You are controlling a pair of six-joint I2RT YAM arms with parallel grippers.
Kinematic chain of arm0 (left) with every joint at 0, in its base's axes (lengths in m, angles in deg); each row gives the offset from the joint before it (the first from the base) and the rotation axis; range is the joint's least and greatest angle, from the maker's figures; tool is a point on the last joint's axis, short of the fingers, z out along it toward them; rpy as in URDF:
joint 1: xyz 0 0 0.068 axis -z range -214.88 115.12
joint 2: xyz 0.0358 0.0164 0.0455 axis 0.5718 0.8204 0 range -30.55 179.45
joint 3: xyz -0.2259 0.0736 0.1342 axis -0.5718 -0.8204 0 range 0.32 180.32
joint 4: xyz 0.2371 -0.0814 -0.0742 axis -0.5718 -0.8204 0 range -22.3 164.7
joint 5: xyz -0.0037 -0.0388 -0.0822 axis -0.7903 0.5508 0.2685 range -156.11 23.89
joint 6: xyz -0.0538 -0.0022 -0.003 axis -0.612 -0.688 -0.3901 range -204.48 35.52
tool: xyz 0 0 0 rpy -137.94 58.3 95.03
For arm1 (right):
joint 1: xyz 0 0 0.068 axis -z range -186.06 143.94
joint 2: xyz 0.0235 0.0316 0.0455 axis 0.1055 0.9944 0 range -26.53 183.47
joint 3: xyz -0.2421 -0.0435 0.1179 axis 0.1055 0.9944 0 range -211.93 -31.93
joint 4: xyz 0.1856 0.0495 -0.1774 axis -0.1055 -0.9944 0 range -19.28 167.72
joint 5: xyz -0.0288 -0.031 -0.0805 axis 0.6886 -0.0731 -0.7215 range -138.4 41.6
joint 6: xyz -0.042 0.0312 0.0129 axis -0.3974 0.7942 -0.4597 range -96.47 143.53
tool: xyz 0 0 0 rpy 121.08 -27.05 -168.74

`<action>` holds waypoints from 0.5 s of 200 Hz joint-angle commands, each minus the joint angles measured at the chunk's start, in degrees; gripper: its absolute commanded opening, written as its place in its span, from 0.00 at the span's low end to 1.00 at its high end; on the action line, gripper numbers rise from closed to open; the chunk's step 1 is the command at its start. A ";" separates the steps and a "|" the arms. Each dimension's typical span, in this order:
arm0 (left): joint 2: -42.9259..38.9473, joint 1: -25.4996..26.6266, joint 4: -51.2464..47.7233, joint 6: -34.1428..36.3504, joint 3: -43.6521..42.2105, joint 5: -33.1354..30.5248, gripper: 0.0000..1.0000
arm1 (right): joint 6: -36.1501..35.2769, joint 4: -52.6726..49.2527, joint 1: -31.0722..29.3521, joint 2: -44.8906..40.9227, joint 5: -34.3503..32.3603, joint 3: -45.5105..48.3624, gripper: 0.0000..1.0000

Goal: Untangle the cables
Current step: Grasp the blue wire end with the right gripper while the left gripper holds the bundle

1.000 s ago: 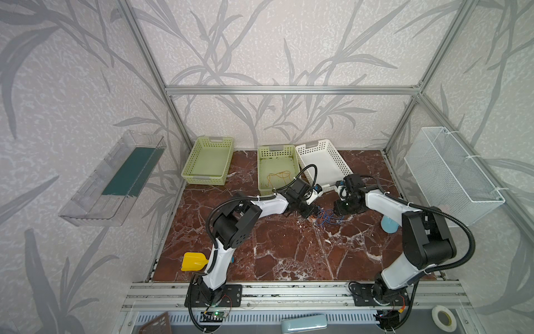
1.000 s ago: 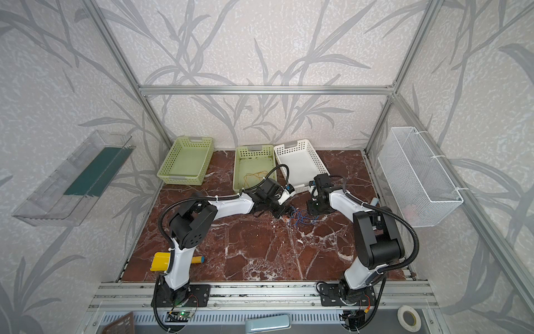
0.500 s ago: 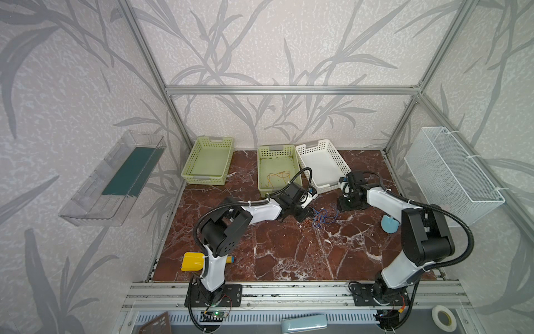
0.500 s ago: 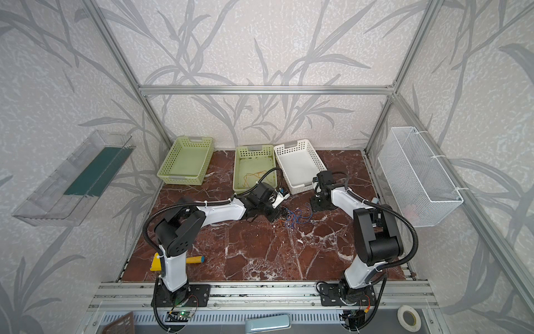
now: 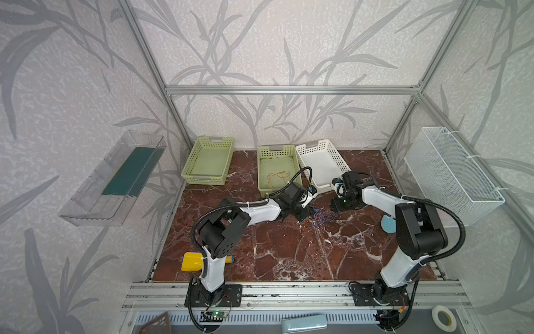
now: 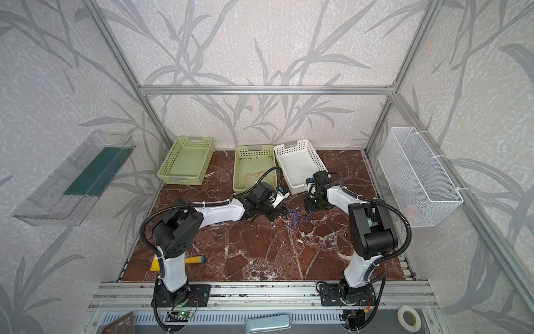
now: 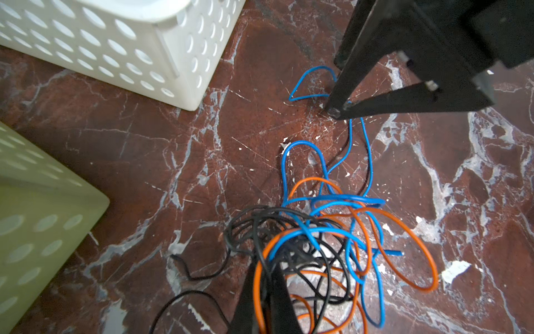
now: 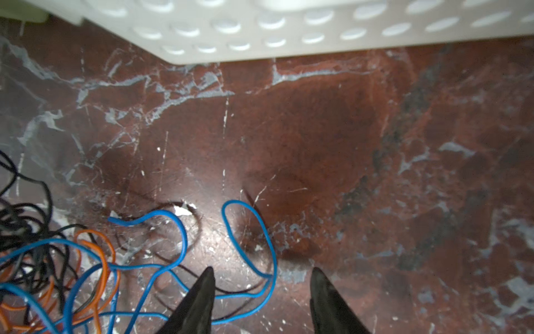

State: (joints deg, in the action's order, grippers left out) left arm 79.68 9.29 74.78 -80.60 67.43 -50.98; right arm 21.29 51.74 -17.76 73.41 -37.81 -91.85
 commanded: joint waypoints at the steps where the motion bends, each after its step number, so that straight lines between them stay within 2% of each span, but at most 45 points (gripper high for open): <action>1: -0.77 0.31 0.23 0.14 0.88 0.09 0.00 | -0.63 -0.41 0.01 1.09 0.26 -1.54 0.52; 38: -1.27 0.57 -0.08 0.43 0.56 -0.03 0.00 | -1.36 2.89 -0.14 3.43 -1.98 -3.19 0.46; 75: -4.56 0.60 1.07 -0.72 -1.28 -2.64 0.00 | -0.84 3.68 0.08 2.13 -1.90 -3.07 0.14; 100: -8.49 0.59 5.67 -2.72 -5.95 -6.96 0.00 | 3.89 6.11 2.73 -3.72 -1.62 -0.06 0.03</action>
State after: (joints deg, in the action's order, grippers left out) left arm 76.91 9.72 75.83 -81.62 65.07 -53.34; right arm 21.34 55.56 -17.35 75.64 -39.32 -93.77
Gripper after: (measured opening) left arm 0.066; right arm 0.058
